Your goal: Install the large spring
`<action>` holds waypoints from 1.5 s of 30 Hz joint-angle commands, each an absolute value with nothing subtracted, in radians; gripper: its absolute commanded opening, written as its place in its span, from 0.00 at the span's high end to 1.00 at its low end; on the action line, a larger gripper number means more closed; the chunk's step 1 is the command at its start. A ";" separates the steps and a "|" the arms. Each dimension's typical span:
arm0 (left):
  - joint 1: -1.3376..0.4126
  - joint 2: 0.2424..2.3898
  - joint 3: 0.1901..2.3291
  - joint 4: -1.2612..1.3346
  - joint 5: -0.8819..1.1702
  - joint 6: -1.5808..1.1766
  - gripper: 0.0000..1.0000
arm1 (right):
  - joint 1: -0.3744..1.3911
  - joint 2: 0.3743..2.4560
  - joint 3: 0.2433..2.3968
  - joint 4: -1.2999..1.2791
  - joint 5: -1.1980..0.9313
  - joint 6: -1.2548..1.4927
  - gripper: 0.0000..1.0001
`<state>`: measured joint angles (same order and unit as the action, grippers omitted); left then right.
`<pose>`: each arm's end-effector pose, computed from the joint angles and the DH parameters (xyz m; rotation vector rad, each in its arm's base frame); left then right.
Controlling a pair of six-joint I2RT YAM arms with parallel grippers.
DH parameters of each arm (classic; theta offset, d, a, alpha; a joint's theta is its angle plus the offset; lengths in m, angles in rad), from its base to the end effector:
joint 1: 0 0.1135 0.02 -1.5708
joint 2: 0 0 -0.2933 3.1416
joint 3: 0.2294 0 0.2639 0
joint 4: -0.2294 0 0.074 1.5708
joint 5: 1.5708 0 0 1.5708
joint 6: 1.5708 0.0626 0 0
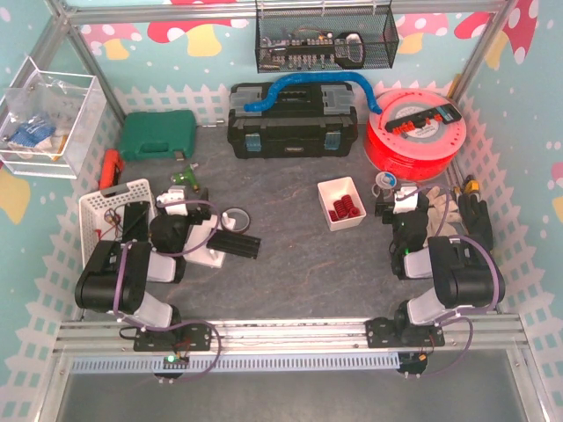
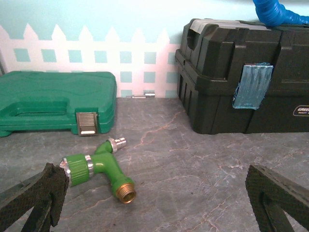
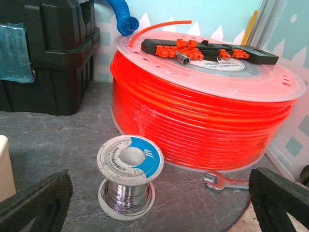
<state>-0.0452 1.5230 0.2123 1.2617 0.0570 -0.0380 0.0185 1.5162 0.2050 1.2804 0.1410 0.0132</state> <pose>0.2660 -0.0156 0.1669 0.0498 1.6201 -0.1103 0.2640 -0.0039 0.1692 0.1052 1.5985 -0.0883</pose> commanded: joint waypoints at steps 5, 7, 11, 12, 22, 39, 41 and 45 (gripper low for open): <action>-0.037 1.513 0.222 1.281 0.081 -0.041 0.01 | 0.016 1.497 0.208 1.301 0.145 0.018 0.01; -0.042 1.462 0.245 1.201 0.107 -0.024 0.01 | 0.018 1.401 0.260 1.133 0.111 0.005 0.01; -0.051 1.312 0.360 0.875 0.122 -0.041 0.01 | 0.018 1.233 0.385 0.828 0.087 0.054 0.01; -0.052 1.278 0.395 0.801 0.117 -0.067 0.01 | 0.018 1.196 0.407 0.782 0.070 0.075 0.01; -0.053 1.076 0.741 0.102 0.042 -0.528 0.01 | 0.015 1.064 0.750 0.080 0.010 0.529 0.01; -0.224 1.025 0.768 -0.248 0.115 -0.537 0.18 | 0.431 1.157 0.790 -0.028 -0.136 0.438 0.01; -0.310 1.049 0.792 -0.273 0.047 -0.436 0.20 | 0.483 1.158 0.759 0.003 -0.132 0.407 0.01; -0.522 1.101 0.840 -0.290 0.031 -0.096 0.28 | 0.527 1.139 0.678 0.057 -0.066 0.387 0.01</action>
